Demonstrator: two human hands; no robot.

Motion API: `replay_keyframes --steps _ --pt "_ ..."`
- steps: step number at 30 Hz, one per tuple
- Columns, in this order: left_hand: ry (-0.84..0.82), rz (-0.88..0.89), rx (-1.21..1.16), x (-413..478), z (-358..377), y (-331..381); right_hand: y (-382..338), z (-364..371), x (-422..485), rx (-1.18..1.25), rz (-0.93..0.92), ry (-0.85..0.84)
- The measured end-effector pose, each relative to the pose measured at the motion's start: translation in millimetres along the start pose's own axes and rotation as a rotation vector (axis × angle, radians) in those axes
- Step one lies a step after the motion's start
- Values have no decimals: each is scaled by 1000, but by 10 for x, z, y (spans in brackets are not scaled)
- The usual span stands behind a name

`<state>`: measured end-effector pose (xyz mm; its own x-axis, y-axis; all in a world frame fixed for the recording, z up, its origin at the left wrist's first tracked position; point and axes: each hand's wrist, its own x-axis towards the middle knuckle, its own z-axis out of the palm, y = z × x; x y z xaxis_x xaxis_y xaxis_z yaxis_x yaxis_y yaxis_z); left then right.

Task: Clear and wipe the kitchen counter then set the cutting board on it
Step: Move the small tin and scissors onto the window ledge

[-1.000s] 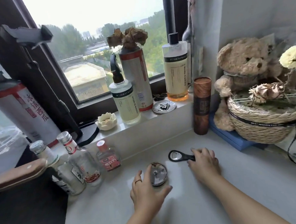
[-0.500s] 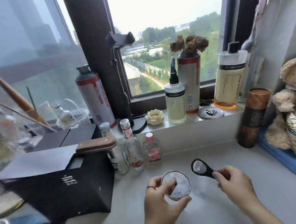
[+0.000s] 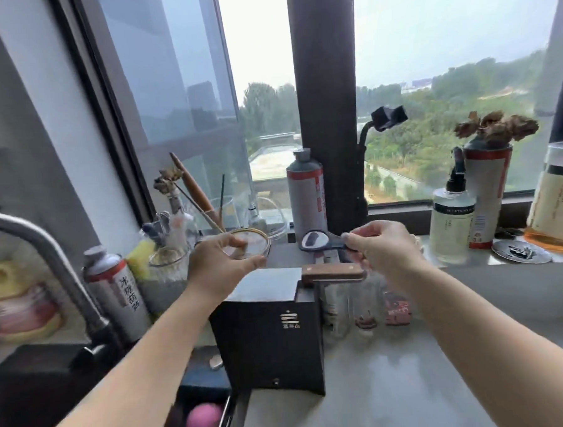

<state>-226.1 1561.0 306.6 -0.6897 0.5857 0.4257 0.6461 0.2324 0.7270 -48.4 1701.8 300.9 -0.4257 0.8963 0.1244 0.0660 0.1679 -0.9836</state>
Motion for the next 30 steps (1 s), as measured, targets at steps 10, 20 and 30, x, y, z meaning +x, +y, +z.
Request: replay_keyframes --steps 10,20,30 --pt "-82 -119 7 599 259 -546 49 837 621 -361 97 12" --pt "-208 -48 216 532 312 -491 64 777 575 -657 -136 -23" --pt "-448 101 -17 -1832 647 -116 1017 -823 -1338 -573 -14 204"
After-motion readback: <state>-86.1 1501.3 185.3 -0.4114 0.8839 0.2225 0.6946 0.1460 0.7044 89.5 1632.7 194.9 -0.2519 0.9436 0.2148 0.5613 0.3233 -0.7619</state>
